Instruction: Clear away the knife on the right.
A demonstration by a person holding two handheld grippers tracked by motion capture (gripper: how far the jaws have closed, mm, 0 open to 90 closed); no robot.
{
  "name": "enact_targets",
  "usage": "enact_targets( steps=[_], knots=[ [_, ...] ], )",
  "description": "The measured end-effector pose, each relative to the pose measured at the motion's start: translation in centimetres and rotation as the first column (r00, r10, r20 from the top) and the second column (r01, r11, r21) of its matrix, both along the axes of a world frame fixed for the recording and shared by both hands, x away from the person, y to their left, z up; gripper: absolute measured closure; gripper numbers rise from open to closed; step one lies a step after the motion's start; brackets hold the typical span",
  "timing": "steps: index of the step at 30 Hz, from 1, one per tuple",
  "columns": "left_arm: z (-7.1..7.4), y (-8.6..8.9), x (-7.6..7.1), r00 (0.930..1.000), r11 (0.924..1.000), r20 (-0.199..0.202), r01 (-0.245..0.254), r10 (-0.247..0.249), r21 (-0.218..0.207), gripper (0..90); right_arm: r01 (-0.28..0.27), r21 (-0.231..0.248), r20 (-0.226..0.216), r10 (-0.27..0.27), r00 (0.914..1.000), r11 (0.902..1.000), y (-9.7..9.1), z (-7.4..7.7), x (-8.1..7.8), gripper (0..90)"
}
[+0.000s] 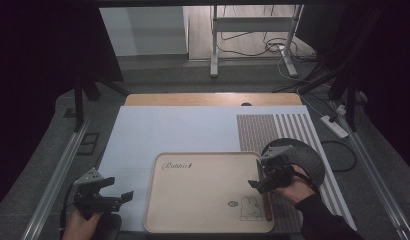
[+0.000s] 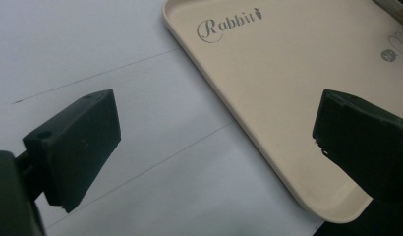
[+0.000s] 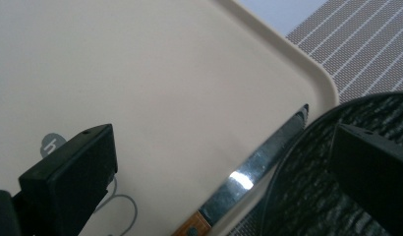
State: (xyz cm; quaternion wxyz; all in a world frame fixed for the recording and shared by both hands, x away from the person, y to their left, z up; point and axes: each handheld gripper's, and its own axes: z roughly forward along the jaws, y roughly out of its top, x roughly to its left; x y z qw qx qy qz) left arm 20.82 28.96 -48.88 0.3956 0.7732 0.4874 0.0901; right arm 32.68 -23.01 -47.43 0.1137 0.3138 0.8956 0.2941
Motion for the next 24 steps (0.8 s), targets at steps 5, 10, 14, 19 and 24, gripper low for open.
enact_targets(
  steps=[5, 10, 14, 19, 24],
  knots=[
    [0.0, 0.1, 0.0, 1.0, 1.0, -0.002, -0.002, 0.002, -0.006, 4.1, 0.014, 0.001, 0.003, -0.014, 0.9999, 0.9999, -0.5, 0.0, -0.1, 0.0],
    [0.0, 0.2, 0.0, 1.0, 0.9998, -0.001, -0.005, 0.005, -0.018, 3.9, 0.025, -0.003, 0.002, -0.025, 0.9997, 0.9997, -1.0, 0.0, -0.4, 0.0],
    [0.0, 0.2, 0.0, 1.0, 0.9999, 0.001, -0.003, 0.003, -0.017, 3.9, 0.038, 0.003, 0.008, -0.038, 0.9993, 0.9993, -1.4, 0.1, -0.6, 0.0],
    [0.0, 0.3, -0.1, 1.0, 0.9997, 0.006, -0.002, 0.002, -0.026, 3.4, 0.055, 0.009, 0.02, -0.055, 0.9983, 0.9985, -1.9, 0.2, -0.9, 0.0],
    [0.0, 0.3, -0.1, 1.0, 0.9996, 0.01, 0.0, 0.0, -0.026, 3.3, 0.065, 0.01, 0.015, -0.065, 0.9978, 0.9978, -2.3, 0.1, -1.3, 0.0]
  ],
)
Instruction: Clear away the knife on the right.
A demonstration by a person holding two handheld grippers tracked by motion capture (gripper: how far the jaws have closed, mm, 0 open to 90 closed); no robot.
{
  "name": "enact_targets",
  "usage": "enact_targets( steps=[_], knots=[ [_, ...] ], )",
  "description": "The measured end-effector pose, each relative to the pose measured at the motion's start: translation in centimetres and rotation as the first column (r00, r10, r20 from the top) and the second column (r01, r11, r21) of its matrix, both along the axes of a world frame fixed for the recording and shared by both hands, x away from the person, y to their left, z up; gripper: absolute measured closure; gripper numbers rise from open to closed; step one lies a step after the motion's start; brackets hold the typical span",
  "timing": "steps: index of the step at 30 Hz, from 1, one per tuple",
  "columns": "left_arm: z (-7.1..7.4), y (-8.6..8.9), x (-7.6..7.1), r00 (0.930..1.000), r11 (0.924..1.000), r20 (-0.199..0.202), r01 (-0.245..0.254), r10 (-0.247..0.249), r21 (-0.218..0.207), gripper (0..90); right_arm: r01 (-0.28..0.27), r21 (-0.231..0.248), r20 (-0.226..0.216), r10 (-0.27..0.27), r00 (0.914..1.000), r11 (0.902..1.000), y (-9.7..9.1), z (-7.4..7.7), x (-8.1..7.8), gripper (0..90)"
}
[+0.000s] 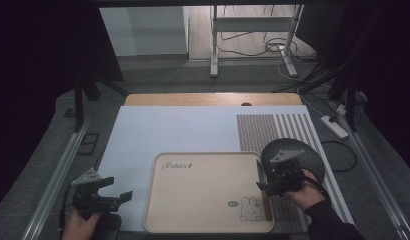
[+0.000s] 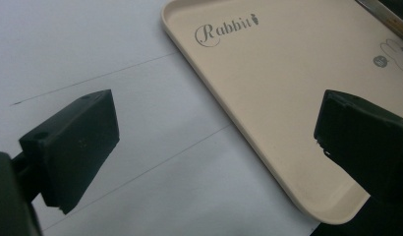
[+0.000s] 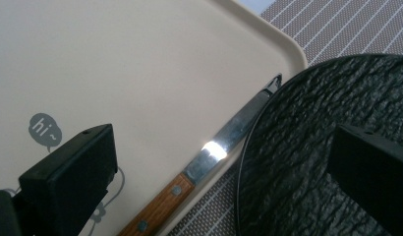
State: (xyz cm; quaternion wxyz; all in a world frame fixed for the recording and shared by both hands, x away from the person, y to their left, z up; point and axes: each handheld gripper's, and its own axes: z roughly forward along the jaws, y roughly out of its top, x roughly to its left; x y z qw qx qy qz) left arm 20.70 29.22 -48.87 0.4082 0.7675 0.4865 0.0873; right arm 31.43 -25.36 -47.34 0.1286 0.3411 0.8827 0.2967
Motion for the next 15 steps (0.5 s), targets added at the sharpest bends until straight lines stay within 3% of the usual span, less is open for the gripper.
enact_targets(
  steps=[15],
  knots=[
    [0.0, 0.1, 0.0, 1.0, 1.0, 0.002, 0.0, 0.0, -0.004, 3.2, 0.057, 0.044, -0.013, -0.057, 0.9983, 0.9974, -1.7, 0.2, -0.8, 0.0]
  ],
)
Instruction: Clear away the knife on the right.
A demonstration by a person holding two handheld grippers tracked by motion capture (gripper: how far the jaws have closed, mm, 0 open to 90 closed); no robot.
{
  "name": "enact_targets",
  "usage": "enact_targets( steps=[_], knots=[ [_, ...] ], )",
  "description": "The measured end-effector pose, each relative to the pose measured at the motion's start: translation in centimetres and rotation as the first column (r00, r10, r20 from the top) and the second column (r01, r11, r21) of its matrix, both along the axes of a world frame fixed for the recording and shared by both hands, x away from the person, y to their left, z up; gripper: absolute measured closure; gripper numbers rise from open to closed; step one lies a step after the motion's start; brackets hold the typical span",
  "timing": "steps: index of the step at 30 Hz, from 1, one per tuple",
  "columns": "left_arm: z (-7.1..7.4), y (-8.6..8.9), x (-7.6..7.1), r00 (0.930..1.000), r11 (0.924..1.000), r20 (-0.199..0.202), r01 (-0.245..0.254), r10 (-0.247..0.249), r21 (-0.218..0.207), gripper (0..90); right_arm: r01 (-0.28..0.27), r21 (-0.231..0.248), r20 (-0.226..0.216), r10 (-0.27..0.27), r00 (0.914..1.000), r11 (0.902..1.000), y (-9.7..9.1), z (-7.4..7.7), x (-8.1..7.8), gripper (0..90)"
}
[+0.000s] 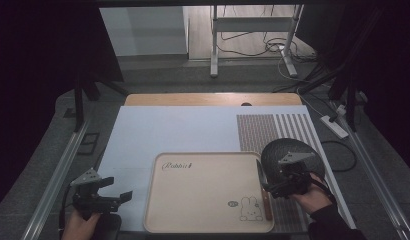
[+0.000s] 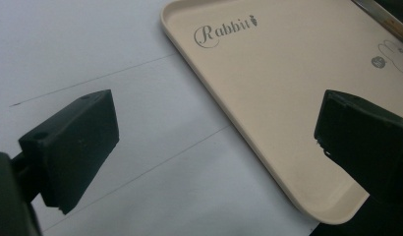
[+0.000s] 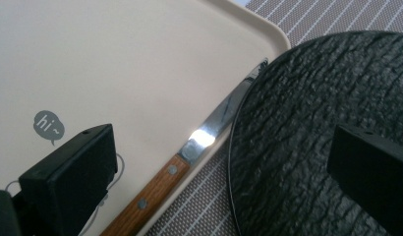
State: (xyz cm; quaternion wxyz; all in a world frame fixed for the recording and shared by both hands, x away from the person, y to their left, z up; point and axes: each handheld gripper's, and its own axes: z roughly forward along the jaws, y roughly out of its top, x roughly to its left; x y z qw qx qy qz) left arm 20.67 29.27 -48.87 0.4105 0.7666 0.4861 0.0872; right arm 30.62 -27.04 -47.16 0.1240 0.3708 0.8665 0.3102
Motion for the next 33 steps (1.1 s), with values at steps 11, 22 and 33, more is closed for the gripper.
enact_targets(
  steps=[11, 22, 33],
  knots=[
    [0.0, 0.0, 0.0, 1.0, 1.0, 0.0, -0.002, 0.002, 0.0, 3.2, 0.043, 0.018, -0.001, -0.043, 0.9991, 0.9989, -1.5, 0.1, -0.6, 0.0],
    [0.0, 0.0, 0.0, 1.0, 1.0, -0.003, -0.003, 0.003, 0.0, 3.2, 0.101, 0.041, 0.003, -0.101, 0.9949, 0.994, -3.4, 0.3, -1.4, 0.0],
    [0.0, 0.0, 0.0, 1.0, 1.0, -0.003, -0.004, 0.004, 0.0, 3.2, 0.136, 0.057, 0.009, -0.136, 0.9906, 0.9891, -4.8, 0.3, -2.4, 0.0]
  ],
)
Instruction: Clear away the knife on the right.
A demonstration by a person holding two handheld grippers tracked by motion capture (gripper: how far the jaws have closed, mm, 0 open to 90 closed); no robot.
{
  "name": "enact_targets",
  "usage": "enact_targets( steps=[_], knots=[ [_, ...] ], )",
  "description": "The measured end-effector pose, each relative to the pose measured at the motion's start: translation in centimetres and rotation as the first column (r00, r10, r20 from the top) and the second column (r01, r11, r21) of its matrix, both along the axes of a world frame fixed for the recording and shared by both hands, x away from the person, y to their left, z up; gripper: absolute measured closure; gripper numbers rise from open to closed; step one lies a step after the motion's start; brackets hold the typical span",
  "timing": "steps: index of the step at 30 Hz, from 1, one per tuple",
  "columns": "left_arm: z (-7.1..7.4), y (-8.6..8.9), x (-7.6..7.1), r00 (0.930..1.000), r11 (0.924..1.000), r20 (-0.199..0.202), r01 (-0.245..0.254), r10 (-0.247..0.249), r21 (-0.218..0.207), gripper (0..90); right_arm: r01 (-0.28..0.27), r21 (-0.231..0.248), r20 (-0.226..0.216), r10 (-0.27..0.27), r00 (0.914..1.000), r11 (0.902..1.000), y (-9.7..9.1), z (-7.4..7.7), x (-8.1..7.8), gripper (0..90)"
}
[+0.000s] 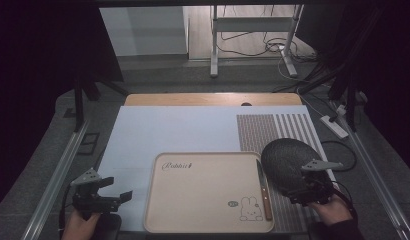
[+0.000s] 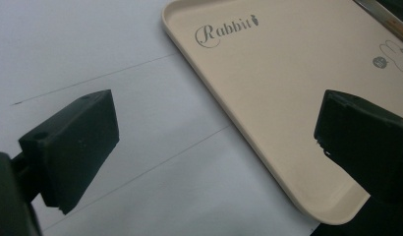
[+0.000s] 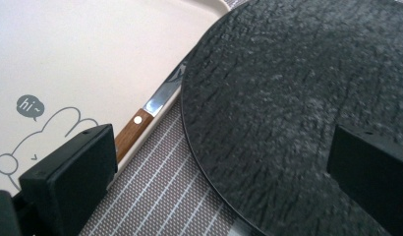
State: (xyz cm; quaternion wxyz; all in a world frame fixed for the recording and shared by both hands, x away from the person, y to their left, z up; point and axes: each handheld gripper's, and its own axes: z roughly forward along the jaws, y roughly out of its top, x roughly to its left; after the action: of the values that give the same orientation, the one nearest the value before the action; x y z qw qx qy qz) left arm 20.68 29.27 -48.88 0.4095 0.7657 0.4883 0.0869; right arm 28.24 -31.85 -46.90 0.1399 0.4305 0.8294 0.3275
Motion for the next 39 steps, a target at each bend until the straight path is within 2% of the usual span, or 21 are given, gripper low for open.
enact_targets(
  steps=[16, 39],
  knots=[
    [0.0, 0.0, 0.0, 1.0, 1.0, 0.0, -0.001, 0.001, 0.0, 3.2, 0.058, 0.02, 0.015, -0.058, 0.9982, 0.9981, -2.0, 0.3, -1.4, 0.0],
    [0.0, 0.0, 0.0, 1.0, 1.0, -0.003, -0.005, 0.005, 0.002, 3.2, 0.098, 0.012, 0.029, -0.098, 0.9947, 0.9951, -3.5, 0.7, -3.1, 0.0]
  ],
)
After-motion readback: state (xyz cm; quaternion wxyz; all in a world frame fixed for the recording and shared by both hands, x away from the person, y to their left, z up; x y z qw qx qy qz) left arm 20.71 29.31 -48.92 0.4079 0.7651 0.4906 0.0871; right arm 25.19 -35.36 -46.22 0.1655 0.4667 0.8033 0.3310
